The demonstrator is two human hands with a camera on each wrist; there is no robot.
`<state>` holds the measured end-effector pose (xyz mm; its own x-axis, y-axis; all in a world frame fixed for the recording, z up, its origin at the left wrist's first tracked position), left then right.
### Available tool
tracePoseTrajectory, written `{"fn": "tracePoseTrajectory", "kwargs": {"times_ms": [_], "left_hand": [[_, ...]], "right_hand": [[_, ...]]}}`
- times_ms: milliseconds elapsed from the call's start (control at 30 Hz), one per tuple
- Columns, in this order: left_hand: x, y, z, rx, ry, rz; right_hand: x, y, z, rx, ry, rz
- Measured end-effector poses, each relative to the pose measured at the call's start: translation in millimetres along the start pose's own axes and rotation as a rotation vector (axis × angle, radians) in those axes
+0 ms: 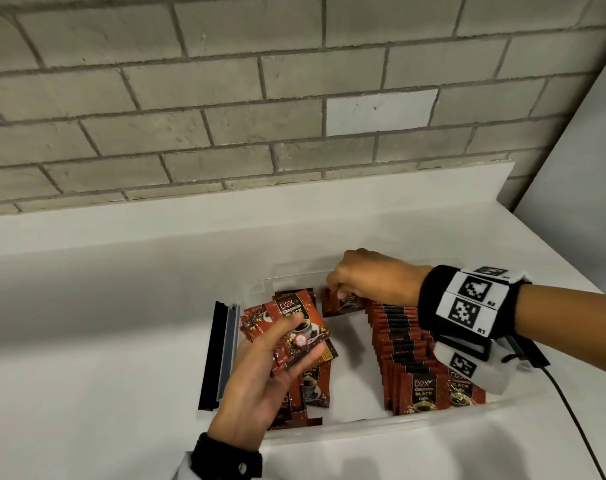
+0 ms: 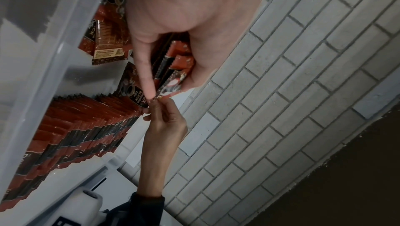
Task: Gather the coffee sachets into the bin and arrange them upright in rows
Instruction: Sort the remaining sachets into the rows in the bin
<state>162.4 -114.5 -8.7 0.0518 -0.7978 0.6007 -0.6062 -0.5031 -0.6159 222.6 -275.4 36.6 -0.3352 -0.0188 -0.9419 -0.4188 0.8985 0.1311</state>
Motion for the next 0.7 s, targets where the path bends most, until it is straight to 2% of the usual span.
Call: {"fn": "tracePoseTrajectory", "kwargs": {"times_ms": [300,567,700], "left_hand": [[-1.2,0.3,0.1,-0.003,-0.023,0.024],[0.9,-0.5,-1.5,0.000,-0.007,0.057],[0.7,-0.4,-2.0,-0.006,-0.008,0.080]], "right_hand": [[4.3,3.3,-0.2,-0.008,-0.025,0.055],[10.6,4.8,6.6,0.042,0.045,0.125],[6.3,4.2,3.4,-0.031,-0.039,0.028]]}}
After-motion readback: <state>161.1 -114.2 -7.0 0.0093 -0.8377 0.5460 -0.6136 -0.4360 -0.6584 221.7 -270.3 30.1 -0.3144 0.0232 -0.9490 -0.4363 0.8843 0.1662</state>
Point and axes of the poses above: each hand's wrist, its own z-axis towards the middle knuckle, its own x-axis out of the palm, y = z × x, the point moved 5 cm from there along z, towards the middle knuckle, and after that the axes turned 6 degrees about y, right-handed, at the moved point
